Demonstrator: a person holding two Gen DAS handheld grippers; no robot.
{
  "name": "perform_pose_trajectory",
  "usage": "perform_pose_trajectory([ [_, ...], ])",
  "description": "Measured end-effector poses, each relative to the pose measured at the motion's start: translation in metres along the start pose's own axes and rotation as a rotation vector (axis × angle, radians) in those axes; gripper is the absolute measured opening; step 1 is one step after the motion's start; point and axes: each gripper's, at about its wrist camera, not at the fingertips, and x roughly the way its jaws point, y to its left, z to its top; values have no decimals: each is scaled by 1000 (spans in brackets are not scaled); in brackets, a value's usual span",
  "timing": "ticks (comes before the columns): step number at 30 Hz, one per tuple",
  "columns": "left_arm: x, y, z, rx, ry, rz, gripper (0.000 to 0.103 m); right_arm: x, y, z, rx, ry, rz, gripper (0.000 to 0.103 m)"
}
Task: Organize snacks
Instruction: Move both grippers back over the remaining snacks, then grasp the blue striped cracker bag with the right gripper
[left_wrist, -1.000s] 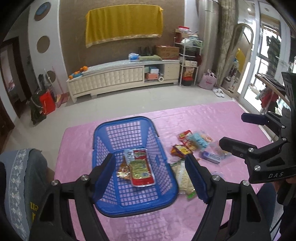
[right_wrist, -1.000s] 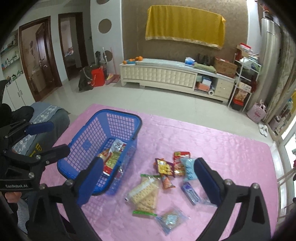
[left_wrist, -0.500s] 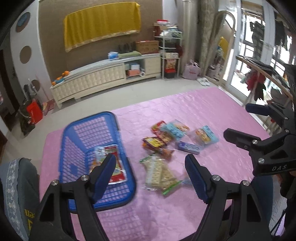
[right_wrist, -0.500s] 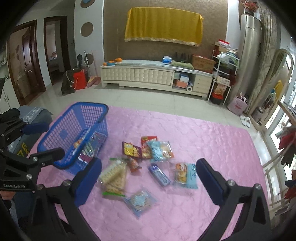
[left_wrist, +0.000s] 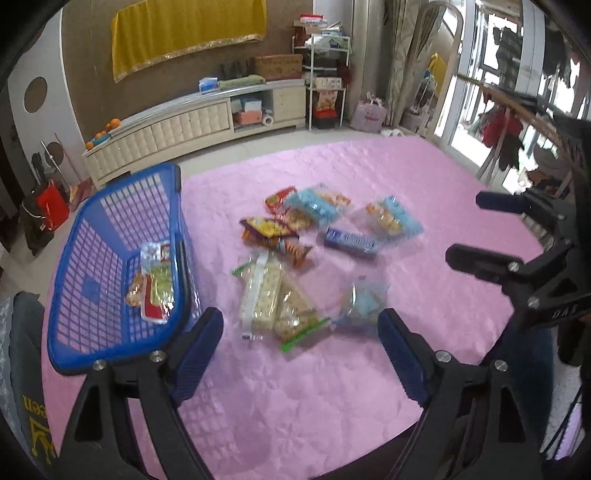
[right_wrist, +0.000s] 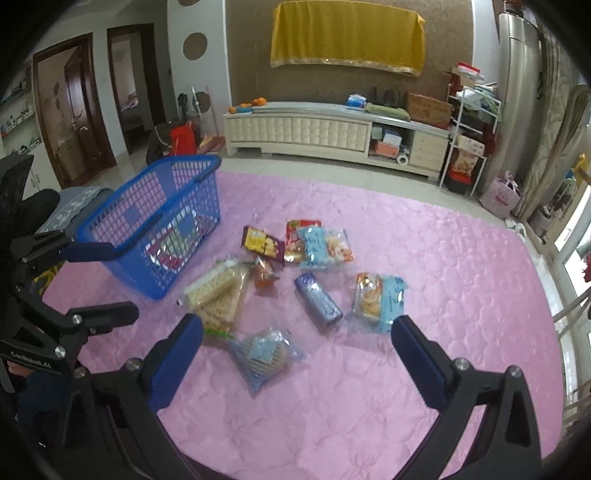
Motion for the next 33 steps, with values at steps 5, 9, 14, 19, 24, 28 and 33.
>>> perform_pose_trajectory([
  [5, 19, -4, -20, -1, 49, 40, 102, 24, -1, -17, -39, 52, 9, 103],
  [9, 35, 0, -33, -38, 91, 38, 103, 42, 6, -29, -100, 99, 55, 103],
  [14, 51, 7, -42, -88, 136, 32, 103, 71, 23, -40, -222, 187, 69, 103],
  [19, 65, 9, -50, -116, 174, 31, 103, 102, 31, -47, -305, 246, 92, 103],
  [24, 77, 13, -53, -148, 206, 25, 103, 123, 27, -48, -307, 285, 121, 103],
  [28, 88, 17, -54, -192, 247, 10, 103, 135, 26, -49, -311, 333, 150, 101],
  [33, 93, 20, -55, -211, 260, 11, 103, 140, 27, -49, -350, 332, 175, 90],
])
